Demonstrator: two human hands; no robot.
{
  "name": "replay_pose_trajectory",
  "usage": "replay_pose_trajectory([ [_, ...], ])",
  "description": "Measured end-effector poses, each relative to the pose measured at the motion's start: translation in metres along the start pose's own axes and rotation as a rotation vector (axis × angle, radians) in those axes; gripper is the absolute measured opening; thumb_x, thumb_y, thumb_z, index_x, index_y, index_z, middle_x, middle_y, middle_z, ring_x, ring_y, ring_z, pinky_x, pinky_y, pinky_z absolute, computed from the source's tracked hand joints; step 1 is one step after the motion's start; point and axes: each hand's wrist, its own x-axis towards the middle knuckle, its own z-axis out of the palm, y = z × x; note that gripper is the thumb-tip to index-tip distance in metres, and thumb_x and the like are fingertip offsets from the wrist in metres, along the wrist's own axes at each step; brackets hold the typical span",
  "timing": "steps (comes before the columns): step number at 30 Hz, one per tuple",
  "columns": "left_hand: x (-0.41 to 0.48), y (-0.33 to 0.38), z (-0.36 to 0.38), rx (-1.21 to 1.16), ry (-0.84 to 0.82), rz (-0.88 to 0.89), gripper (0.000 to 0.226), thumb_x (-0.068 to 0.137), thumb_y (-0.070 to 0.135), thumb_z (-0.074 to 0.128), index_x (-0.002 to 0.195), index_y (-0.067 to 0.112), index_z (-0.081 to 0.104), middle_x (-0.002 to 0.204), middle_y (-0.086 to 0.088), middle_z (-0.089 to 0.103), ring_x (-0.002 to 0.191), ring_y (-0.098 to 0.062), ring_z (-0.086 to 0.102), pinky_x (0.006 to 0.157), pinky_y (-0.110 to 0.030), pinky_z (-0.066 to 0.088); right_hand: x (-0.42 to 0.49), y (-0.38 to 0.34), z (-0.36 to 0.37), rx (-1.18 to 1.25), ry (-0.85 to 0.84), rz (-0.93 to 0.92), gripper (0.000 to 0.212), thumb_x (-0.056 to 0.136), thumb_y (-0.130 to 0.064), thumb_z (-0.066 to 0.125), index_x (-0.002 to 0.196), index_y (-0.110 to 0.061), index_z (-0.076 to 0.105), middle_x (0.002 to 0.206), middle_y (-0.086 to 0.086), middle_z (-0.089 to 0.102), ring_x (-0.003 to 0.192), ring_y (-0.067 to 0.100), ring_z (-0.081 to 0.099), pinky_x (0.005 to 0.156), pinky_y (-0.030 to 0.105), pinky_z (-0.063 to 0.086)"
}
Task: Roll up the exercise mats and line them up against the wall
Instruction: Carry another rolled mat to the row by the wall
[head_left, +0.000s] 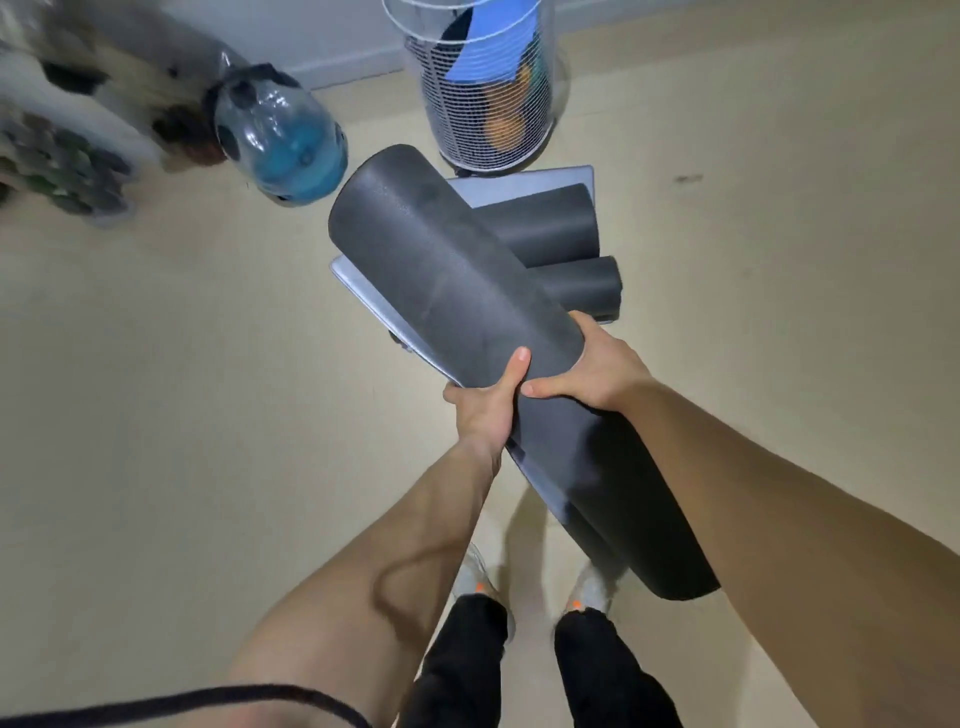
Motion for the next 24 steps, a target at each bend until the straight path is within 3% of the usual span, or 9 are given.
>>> replay_pose_trajectory([
  [2, -0.051, 0.036, 0.026, 0.048, -0.049, 0.021, 0.101, 0.076, 0.061, 0.084, 0.144, 0.013, 0.026, 0.104, 0.012, 0.058, 0.103, -0.018, 0.06, 0.089, -0.03, 0.043, -0.04, -0.015, -0.055, 0.043, 0.05, 0.018, 0.113, 0.049, -0.066, 0.092, 0.146, -0.041, 0.04, 0.128, -0.016, 0.062, 0.117, 0.019, 0.06, 0.103, 0.043, 0.051],
  [5, -0.115, 0.084, 0.071, 0.095, -0.121, 0.078, 0.102, 0.074, 0.061, 0.085, 0.141, 0.012, 0.027, 0.104, 0.014, 0.058, 0.094, -0.008, 0.061, 0.09, -0.03, 0.046, -0.088, -0.031, -0.134, 0.098, 0.146, 0.054, 0.099, 0.046, -0.064, 0.091, 0.134, -0.044, 0.049, 0.116, -0.02, 0.065, 0.111, 0.016, 0.064, 0.099, 0.041, 0.053],
  [10, -0.179, 0.152, 0.161, 0.156, -0.237, 0.189, 0.109, 0.069, 0.066, 0.086, 0.141, 0.01, 0.027, 0.105, 0.014, 0.055, 0.111, -0.021, 0.062, 0.105, -0.04, 0.051, -0.129, -0.042, -0.256, 0.151, 0.291, 0.084, 0.094, 0.047, -0.062, 0.092, 0.129, -0.044, 0.051, 0.114, -0.019, 0.066, 0.109, 0.017, 0.064, 0.098, 0.04, 0.053],
  [16, -0.192, 0.226, 0.289, 0.246, -0.391, 0.237, 0.127, 0.05, 0.081, 0.085, 0.142, 0.015, 0.028, 0.123, 0.003, 0.062, 0.115, -0.023, 0.063, 0.105, -0.043, 0.052, -0.118, -0.031, -0.384, 0.229, 0.465, 0.147, 0.093, 0.046, -0.061, 0.093, 0.128, -0.044, 0.053, 0.113, -0.019, 0.068, 0.107, 0.015, 0.065, 0.099, 0.04, 0.054],
  [20, -0.197, 0.269, 0.385, 0.356, -0.469, 0.292, 0.111, 0.068, 0.069, 0.085, 0.143, 0.009, 0.03, 0.129, 0.0, 0.061, 0.114, -0.023, 0.06, 0.108, -0.04, 0.048, -0.102, -0.006, -0.466, 0.346, 0.551, 0.187, 0.096, 0.048, -0.06, 0.094, 0.133, -0.044, 0.053, 0.117, -0.018, 0.068, 0.108, 0.014, 0.066, 0.099, 0.038, 0.054],
  [22, -0.205, 0.286, 0.436, 0.383, -0.497, 0.302, 0.109, 0.07, 0.065, 0.086, 0.144, 0.007, 0.031, 0.129, 0.001, 0.06, 0.111, -0.022, 0.059, 0.105, -0.036, 0.049, -0.099, 0.009, -0.509, 0.417, 0.568, 0.193, 0.086, 0.055, -0.052, 0.097, 0.129, -0.043, 0.054, 0.114, -0.018, 0.067, 0.106, 0.012, 0.066, 0.095, 0.033, 0.053],
  [24, -0.212, 0.3, 0.491, 0.43, -0.524, 0.318, 0.107, 0.071, 0.063, 0.086, 0.145, 0.008, 0.032, 0.128, 0.002, 0.059, 0.108, -0.021, 0.057, 0.098, -0.033, 0.048, -0.094, 0.03, -0.555, 0.485, 0.57, 0.185, 0.062, 0.067, -0.037, 0.097, 0.112, -0.044, 0.055, 0.102, -0.023, 0.064, 0.094, 0.002, 0.063, 0.082, 0.019, 0.048],
])
